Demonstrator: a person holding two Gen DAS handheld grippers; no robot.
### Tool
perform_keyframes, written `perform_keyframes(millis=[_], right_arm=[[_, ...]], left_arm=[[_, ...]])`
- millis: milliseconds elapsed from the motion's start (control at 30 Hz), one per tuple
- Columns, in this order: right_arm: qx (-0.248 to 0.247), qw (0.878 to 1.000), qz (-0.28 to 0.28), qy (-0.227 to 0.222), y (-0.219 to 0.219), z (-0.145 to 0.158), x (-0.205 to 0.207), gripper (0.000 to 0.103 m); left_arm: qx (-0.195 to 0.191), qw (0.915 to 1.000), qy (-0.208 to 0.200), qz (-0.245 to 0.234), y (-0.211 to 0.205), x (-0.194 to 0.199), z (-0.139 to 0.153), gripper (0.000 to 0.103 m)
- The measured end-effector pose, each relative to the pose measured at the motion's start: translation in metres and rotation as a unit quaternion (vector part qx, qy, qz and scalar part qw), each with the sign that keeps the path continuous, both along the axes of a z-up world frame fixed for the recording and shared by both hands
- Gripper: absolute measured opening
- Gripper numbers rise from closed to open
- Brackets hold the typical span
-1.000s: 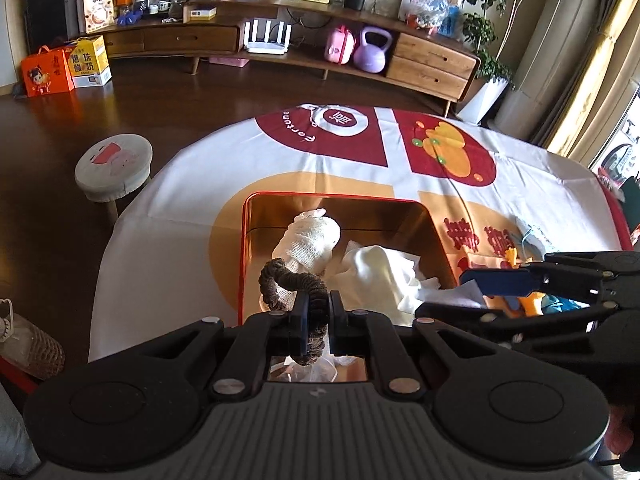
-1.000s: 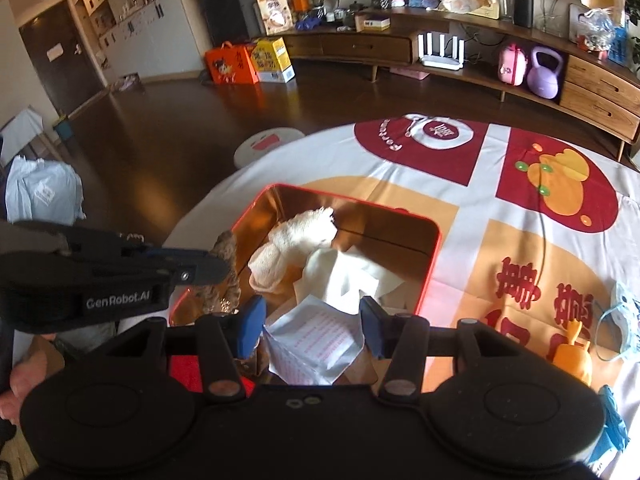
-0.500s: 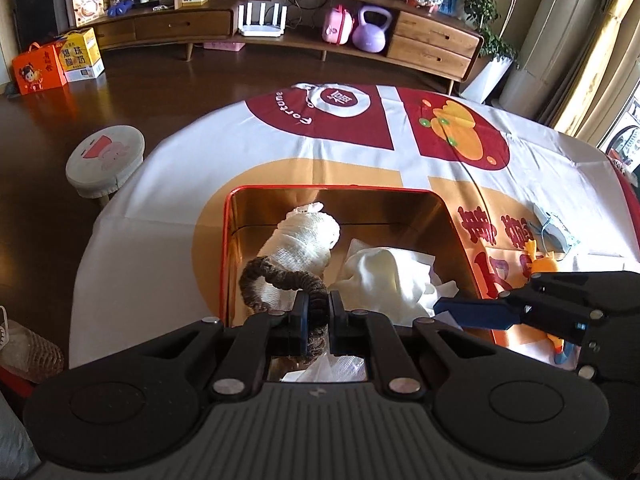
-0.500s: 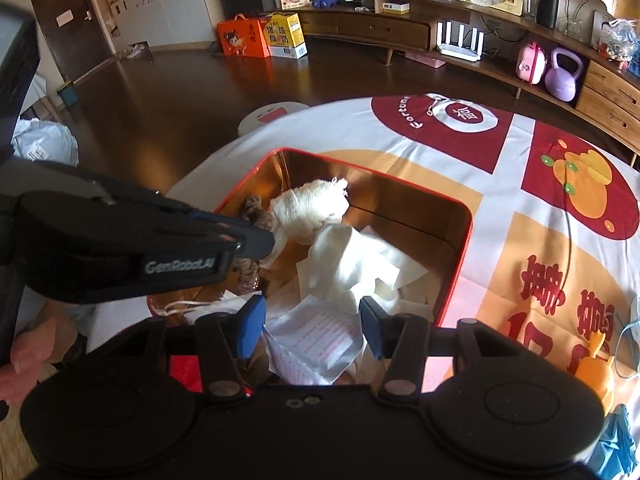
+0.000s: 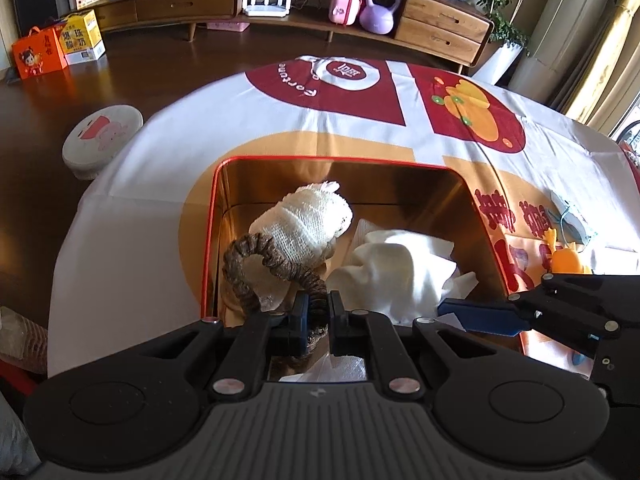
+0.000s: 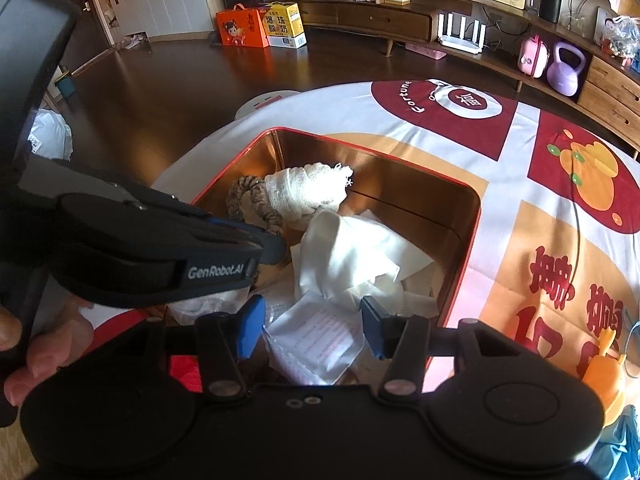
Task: Organize soft objects
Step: 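Lower the ring and card into the tin and open both grippers, then withdraw both grippers from the tin toward the duck and blue glove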
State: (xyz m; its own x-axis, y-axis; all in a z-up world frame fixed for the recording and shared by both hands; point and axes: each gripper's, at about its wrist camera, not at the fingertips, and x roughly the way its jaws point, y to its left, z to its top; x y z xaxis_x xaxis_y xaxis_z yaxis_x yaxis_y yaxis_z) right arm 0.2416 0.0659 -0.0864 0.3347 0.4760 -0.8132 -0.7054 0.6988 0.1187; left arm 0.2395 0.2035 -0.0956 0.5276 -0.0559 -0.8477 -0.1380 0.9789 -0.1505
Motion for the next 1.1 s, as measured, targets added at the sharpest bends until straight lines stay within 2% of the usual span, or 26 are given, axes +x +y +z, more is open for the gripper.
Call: perform_keyframes(millis=[367, 667, 733, 867, 900, 967, 1067, 1100], right_arm=[[0.012, 1.000, -0.011, 0.000, -0.010, 0.007, -0.003, 0.062], [0.017, 1.000, -0.009, -0.009, -0.022, 0.016, -0.011, 0.063], [0.016, 1.000, -0.011, -0.012, -0.025, 0.018, -0.012, 0.063], [0.021, 1.000, -0.009, -0.016, -0.031, 0.022, -0.016, 0.063], [0.023, 1.000, -0.008, -0.016, -0.033, 0.023, -0.017, 0.063], [0.024, 1.000, -0.009, -0.017, -0.037, 0.027, -0.019, 0.064], [0.031, 0.999, -0.013, -0.021, -0.044, 0.034, -0.023, 0.075], [0.032, 0.999, -0.014, -0.025, -0.046, 0.036, -0.025, 0.075]], left_arm=[[-0.009, 0.9999, 0.005, 0.003, -0.004, -0.002, -0.005, 0.009], [-0.012, 0.9999, 0.005, 0.007, -0.007, -0.009, 0.001, 0.012], [-0.012, 0.9999, 0.003, 0.008, -0.009, -0.010, 0.003, 0.016], [-0.012, 0.9999, -0.005, 0.009, -0.012, -0.015, 0.008, 0.035], [-0.011, 0.9999, -0.008, 0.009, -0.013, -0.016, 0.009, 0.046], [-0.005, 0.9998, -0.013, 0.012, -0.015, -0.019, 0.013, 0.058], [-0.004, 0.9997, -0.022, 0.011, -0.017, -0.024, 0.019, 0.058], [-0.004, 0.9996, -0.025, 0.013, -0.017, -0.026, 0.022, 0.058]])
